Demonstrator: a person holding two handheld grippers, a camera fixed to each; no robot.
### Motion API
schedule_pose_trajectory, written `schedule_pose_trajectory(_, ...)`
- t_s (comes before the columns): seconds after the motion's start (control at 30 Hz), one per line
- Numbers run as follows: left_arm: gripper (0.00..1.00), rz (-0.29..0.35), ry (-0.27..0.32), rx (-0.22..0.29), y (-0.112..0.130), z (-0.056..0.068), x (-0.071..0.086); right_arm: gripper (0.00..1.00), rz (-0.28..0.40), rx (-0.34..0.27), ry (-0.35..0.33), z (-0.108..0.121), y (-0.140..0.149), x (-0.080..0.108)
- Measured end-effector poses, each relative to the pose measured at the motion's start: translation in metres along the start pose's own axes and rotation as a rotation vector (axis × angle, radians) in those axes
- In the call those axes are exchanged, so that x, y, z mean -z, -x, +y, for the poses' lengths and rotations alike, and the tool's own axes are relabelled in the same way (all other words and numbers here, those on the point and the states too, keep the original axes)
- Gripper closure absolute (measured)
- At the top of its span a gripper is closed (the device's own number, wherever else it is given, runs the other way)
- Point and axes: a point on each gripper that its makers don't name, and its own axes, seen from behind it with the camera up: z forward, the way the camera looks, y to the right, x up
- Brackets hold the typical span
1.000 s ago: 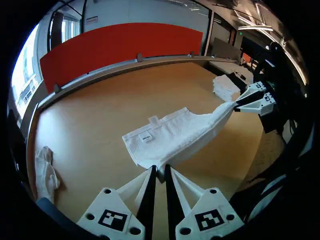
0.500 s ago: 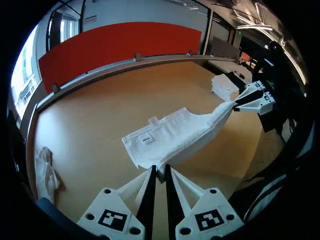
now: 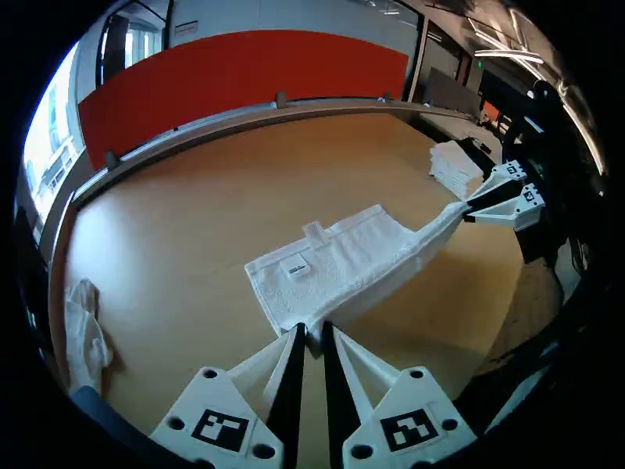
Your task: Fold towel
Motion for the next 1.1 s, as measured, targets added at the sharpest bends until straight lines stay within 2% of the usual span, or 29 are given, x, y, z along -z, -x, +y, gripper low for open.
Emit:
schedule_pose_trajectory(0.27,0.84,-0.023,-0.020,0.013,0.000,-0.011,-0.024,0.85,-0.028,-0.025,0.014,0.013,0.004,-0.022)
schedule_pose_trajectory(0.5,0.84,-0.028,-0.024,0.022,-0.001,-0.017,-0.037,0.85,-0.037,-0.032,0.014,0.019,0.006,-0.030)
schedule_pose_trajectory(0.8,0.84,-0.039,-0.024,0.006,-0.002,-0.022,-0.051,0.85,-0.054,-0.016,0.019,0.030,0.009,-0.039)
schedule_pose_trajectory(1.1,0.83,-0.058,-0.032,-0.007,0.003,-0.028,-0.071,0.85,-0.076,-0.030,0.022,0.039,0.020,-0.054)
